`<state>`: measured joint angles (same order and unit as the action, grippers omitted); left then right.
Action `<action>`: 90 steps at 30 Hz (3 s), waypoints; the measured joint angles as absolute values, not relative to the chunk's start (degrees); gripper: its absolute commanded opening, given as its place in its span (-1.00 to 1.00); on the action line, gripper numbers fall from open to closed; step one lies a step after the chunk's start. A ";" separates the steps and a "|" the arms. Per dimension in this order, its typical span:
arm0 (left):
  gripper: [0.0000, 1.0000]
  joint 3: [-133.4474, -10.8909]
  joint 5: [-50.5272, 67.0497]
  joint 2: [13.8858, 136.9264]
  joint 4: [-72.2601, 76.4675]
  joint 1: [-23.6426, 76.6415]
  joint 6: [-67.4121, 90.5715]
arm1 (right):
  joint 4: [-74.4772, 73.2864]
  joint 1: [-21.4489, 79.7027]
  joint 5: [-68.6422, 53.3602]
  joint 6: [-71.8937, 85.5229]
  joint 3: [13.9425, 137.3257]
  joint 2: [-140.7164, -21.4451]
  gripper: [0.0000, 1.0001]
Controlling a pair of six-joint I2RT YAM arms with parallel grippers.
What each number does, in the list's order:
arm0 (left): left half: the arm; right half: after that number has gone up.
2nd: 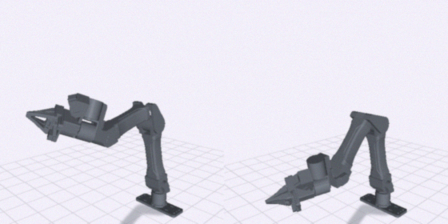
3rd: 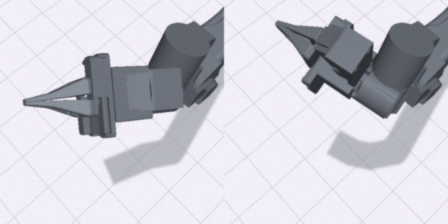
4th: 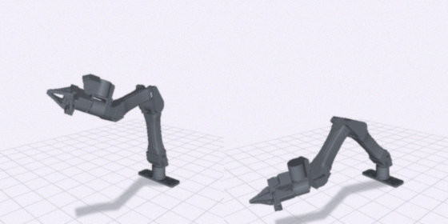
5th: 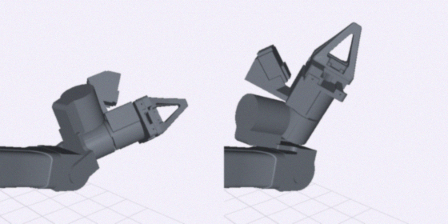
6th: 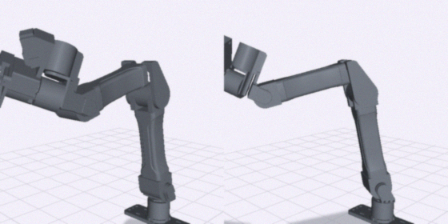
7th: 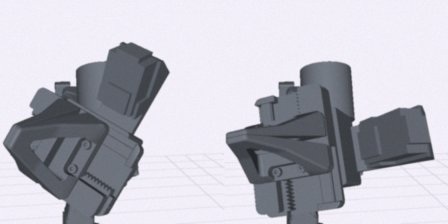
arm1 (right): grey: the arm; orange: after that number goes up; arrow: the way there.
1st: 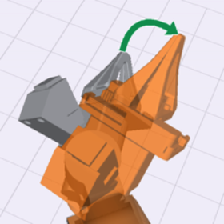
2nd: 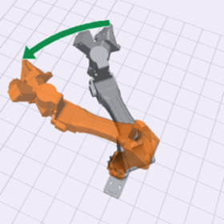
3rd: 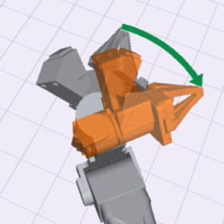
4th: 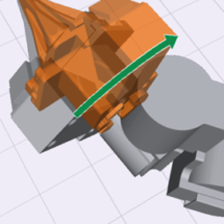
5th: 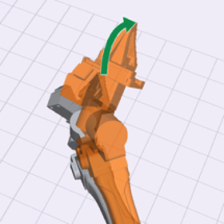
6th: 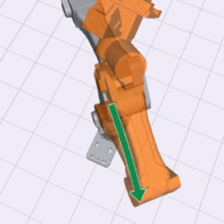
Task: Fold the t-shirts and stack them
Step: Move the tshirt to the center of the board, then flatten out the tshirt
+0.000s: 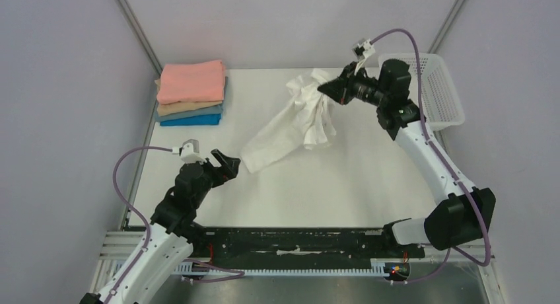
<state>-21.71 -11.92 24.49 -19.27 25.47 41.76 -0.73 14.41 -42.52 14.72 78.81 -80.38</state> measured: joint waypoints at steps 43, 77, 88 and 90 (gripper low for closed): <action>0.83 -37.32 7.40 78.35 -5.15 26.94 39.05 | -5.41 10.39 0.73 10.83 23.90 -50.57 0.96; -0.95 -45.25 13.72 92.38 -5.23 27.14 35.03 | -5.23 10.39 1.72 9.34 23.40 -51.55 0.94; -0.95 -40.45 14.15 78.13 -0.16 27.14 35.46 | 2.35 12.36 -10.85 13.21 18.31 -55.33 0.63; -0.95 -40.16 14.11 76.95 0.56 27.14 35.59 | 4.36 13.43 -11.42 13.85 18.17 -58.57 -0.19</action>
<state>-40.16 14.11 76.95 0.56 27.14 35.59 4.36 13.43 -11.42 13.85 18.17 -58.57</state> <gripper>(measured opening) 0.050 0.834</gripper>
